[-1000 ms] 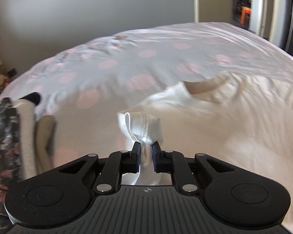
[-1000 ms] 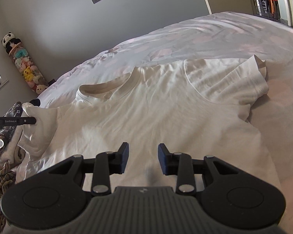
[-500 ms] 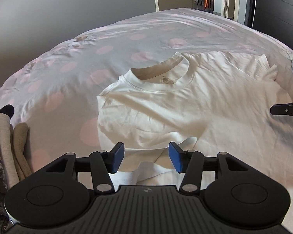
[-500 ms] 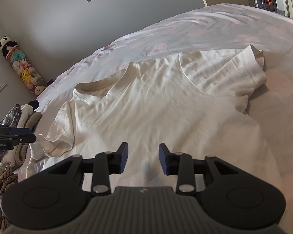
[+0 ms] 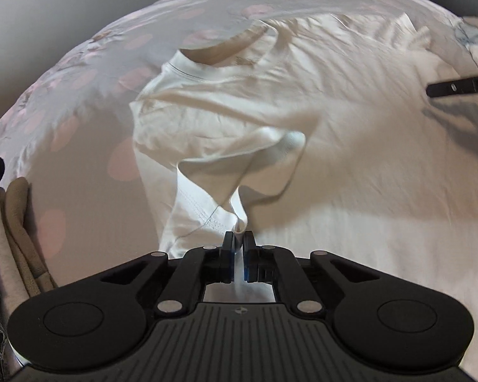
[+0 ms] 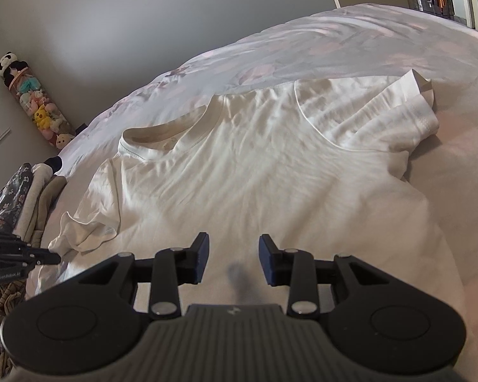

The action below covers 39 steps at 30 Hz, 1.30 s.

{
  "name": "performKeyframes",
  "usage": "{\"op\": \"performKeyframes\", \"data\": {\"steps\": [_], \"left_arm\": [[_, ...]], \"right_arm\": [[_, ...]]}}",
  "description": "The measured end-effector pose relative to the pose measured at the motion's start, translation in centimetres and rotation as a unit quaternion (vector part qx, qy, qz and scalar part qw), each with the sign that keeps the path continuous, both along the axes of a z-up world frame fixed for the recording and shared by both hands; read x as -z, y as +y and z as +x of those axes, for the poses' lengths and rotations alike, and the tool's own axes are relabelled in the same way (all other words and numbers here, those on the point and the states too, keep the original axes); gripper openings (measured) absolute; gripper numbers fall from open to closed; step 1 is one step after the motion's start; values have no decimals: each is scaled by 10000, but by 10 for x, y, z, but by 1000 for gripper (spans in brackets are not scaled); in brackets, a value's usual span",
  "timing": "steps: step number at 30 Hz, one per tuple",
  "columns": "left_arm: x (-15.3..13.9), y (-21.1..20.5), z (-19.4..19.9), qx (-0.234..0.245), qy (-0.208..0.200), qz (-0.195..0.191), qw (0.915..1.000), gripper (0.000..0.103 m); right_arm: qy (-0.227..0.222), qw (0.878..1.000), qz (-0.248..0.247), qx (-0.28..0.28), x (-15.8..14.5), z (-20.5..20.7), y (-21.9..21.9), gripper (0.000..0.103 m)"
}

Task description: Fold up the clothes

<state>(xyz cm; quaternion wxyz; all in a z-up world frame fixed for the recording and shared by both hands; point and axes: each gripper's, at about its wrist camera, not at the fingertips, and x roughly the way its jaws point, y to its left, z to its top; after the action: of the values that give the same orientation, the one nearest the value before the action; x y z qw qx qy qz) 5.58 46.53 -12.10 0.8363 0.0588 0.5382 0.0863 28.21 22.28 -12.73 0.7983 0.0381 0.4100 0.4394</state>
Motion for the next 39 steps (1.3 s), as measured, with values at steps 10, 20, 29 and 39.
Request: {"op": "performKeyframes", "data": {"steps": [10,20,29,39], "left_arm": [[-11,0,-18,-107,51,125,9999,25],[1,18,-12,-159,183,1130,9933,46],[3,18,-17,67,120,1436,9895,7],[31,11,-31,722,753,1987,9745,6]], "right_arm": [[8,10000,5,-12,0,0,-1,39],[-76,9997,-145,-168,3,-7,7,39],[-8,9997,-163,-190,8,-6,9,39],[59,9996,-223,-157,10,-5,10,39]]}}
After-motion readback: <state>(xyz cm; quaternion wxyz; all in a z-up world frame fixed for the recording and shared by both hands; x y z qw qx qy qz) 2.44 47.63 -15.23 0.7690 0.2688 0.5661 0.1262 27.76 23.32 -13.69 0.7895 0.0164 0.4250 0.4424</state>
